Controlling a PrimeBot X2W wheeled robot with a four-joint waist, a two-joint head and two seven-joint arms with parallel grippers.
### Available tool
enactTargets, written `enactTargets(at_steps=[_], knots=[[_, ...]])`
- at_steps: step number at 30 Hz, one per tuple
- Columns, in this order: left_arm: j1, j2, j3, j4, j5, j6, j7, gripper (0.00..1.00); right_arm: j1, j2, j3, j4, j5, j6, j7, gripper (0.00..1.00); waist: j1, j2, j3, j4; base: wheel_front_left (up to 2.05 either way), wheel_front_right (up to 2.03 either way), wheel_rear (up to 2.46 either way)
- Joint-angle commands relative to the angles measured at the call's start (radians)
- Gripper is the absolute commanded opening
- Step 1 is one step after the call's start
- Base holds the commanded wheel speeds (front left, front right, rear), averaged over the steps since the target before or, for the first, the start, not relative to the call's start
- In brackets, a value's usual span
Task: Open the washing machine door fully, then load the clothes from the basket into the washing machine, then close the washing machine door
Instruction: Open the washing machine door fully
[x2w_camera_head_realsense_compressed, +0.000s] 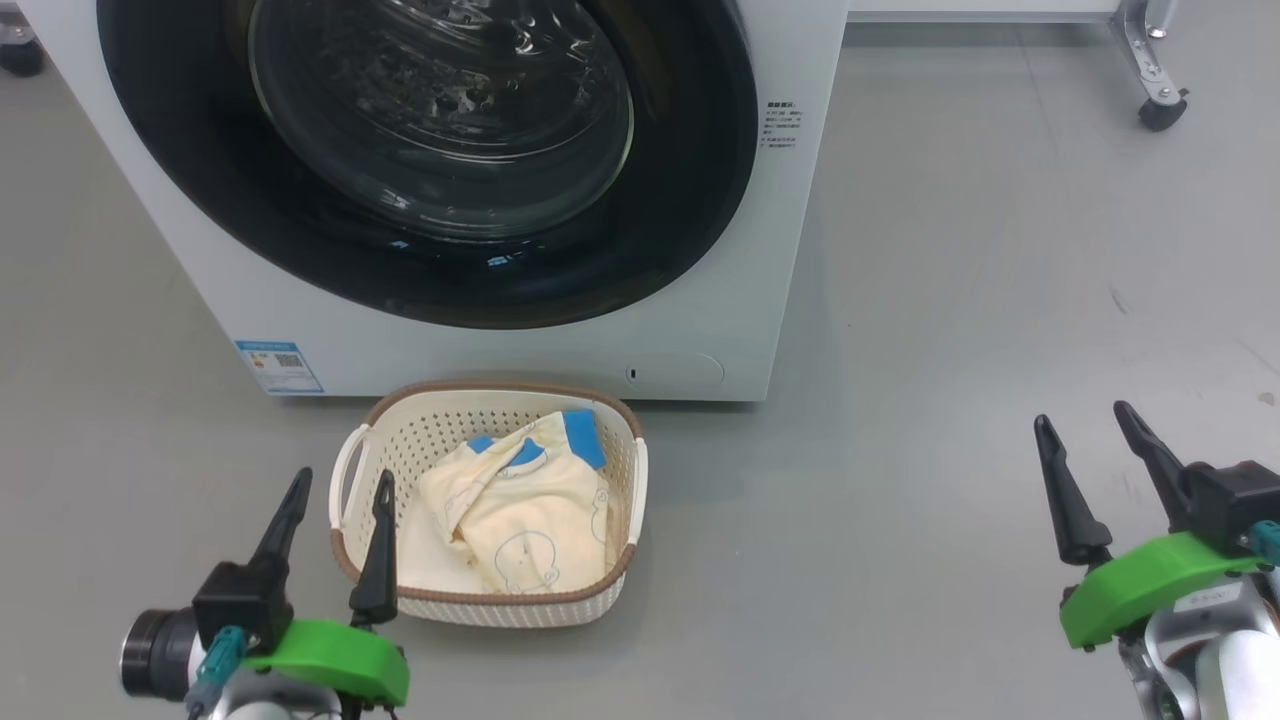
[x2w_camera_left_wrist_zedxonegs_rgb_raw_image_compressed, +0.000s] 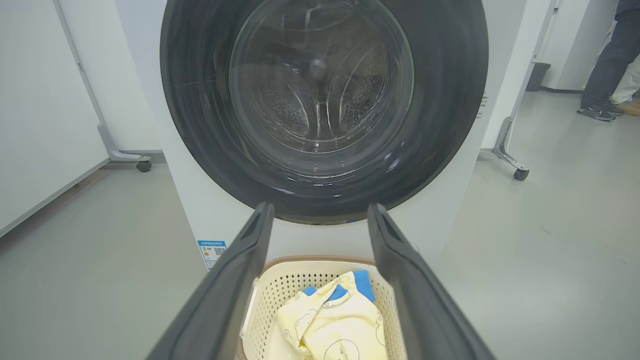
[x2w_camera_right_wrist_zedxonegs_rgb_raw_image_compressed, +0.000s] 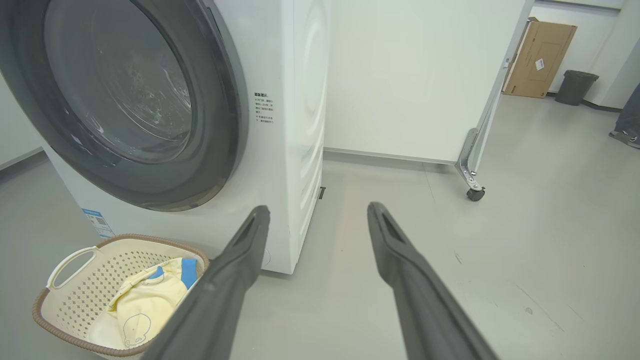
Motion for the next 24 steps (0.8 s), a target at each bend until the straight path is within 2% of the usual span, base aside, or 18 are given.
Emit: enactTargets(at_steps=[1, 10, 19, 22, 24], knots=[[-0.056, 0.026, 0.036, -0.031, -0.007, 0.009, -0.014, 1.00, -0.057, -0.010, 0.018, -0.033, -0.005, -0.003, -0.014, 1.00, 0.0000, 0.0000, 0.001, 0.000, 0.00, 0.00, 0.00], [-0.058, 0.031, 0.035, -0.040, -0.011, 0.016, -0.017, 1.00, -0.064, -0.008, 0.013, -0.035, -0.006, -0.003, -0.016, 1.00, 0.0000, 0.0000, 0.018, 0.000, 0.00, 0.00, 0.00], [-0.085, 0.034, 0.034, -0.066, -0.008, 0.025, -0.019, 1.00, -0.112, -0.006, -0.022, -0.029, 0.021, -0.003, -0.020, 1.00, 0.0000, 0.0000, 0.080, 0.011, 0.00, 0.00, 0.00], [-0.098, 0.033, 0.033, -0.070, -0.009, 0.024, -0.020, 1.00, -0.145, -0.005, -0.048, -0.017, 0.064, -0.003, -0.021, 1.00, 0.0000, 0.0000, 0.101, 0.019, 0.00, 0.00, 0.00], [-0.106, 0.032, 0.032, -0.067, -0.009, 0.025, -0.020, 1.00, -0.175, -0.005, -0.068, 0.005, 0.166, -0.003, -0.018, 1.00, 0.0000, 0.0000, 0.114, 0.026, 0.00, 0.00, 0.00]])
